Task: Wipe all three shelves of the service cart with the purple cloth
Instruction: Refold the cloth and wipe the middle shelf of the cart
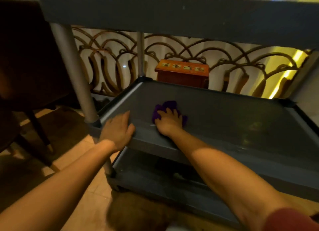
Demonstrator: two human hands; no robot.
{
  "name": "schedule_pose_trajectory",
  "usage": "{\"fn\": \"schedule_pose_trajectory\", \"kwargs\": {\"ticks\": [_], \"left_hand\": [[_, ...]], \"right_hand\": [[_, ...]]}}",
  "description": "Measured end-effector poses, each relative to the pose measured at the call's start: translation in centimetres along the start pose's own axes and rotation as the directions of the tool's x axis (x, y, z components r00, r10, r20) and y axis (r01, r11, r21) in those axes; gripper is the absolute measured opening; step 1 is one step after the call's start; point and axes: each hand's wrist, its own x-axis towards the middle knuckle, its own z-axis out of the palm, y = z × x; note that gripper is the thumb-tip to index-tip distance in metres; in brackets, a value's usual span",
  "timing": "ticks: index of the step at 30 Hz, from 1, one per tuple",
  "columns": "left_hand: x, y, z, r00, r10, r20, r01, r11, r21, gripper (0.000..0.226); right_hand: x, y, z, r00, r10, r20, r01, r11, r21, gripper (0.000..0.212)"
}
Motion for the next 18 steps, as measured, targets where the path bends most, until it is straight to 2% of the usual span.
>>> {"fn": "schedule_pose_trajectory", "kwargs": {"ticks": [1, 3, 5, 6, 7, 9, 12, 16, 18], "left_hand": [[-0.6, 0.0, 0.0, 0.997, 0.02, -0.075, -0.019, 1.0, 0.016, 0.073], [-1.9, -1.4, -0.1, 0.991, 0.036, -0.127, -0.025, 0.995, 0.094, 0.073], [-2.4, -3.1, -0.3, 0.988, 0.033, -0.148, -0.012, 0.99, 0.14, 0.081], [-2.6, -3.5, -0.4, 0.99, 0.027, -0.138, -0.007, 0.989, 0.145, 0.085], [-2.7, -3.8, -0.2, 0.992, 0.022, -0.122, -0.004, 0.99, 0.143, 0.089], [-2.4, -3.9, 0.4, 0.993, 0.015, -0.121, 0.0, 0.993, 0.12, 0.093], [-2.0, -4.2, 0.9, 0.993, 0.034, -0.116, -0.024, 0.996, 0.087, 0.097], [-1.7, -5.4, 0.3, 0.996, 0.031, -0.08, -0.025, 0.997, 0.076, 0.106], [-1.9, -5.9, -0.2, 0.999, 0.032, -0.041, -0.029, 0.997, 0.065, 0.11]], "right_hand": [[0.0, 0.5, -0.6, 1.0, -0.011, -0.011, 0.011, 1.0, -0.008, 0.051], [-0.2, 2.7, -2.4, 0.996, 0.0, -0.087, 0.005, 0.998, 0.058, 0.049], [1.1, 6.0, -4.1, 0.966, 0.124, -0.227, -0.106, 0.99, 0.089, 0.051], [1.6, 7.6, -4.3, 0.95, 0.191, -0.247, -0.182, 0.982, 0.059, 0.052], [2.0, 8.3, -4.0, 0.948, 0.23, -0.222, -0.227, 0.973, 0.039, 0.053], [2.3, 7.9, -2.2, 0.96, 0.227, -0.166, -0.226, 0.974, 0.022, 0.053], [2.9, 2.9, 0.4, 0.984, 0.067, -0.167, -0.067, 0.998, 0.01, 0.048], [2.4, -5.5, 2.1, 0.97, -0.241, -0.033, 0.243, 0.953, 0.18, 0.044], [1.9, -6.3, 1.7, 0.958, -0.283, 0.038, 0.261, 0.921, 0.288, 0.048]]}}
